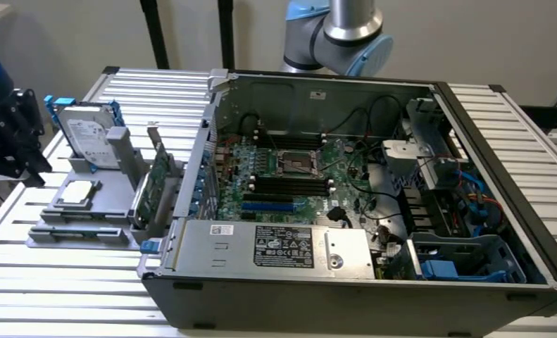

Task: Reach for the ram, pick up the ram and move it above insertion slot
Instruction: 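Pick up the ram and move it above insertion slot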

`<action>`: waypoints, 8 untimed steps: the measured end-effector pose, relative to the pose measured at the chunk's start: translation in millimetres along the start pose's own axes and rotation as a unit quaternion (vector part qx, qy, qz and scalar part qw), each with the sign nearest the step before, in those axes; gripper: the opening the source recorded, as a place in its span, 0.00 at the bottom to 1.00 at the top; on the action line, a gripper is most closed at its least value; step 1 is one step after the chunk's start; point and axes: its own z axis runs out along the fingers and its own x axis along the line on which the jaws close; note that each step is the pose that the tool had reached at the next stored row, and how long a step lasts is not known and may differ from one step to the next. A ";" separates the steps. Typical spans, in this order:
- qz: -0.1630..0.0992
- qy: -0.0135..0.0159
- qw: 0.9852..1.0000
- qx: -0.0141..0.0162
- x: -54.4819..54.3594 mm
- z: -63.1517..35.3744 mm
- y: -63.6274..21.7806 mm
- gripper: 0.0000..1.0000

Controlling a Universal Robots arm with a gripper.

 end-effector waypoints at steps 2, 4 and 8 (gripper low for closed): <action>0.003 0.000 1.000 -0.001 0.2 2.2 0.0 0.36; 0.006 0.000 1.000 -0.002 0.5 5.1 0.1 0.42; 0.011 0.000 1.000 -0.002 1.9 11.9 0.0 0.42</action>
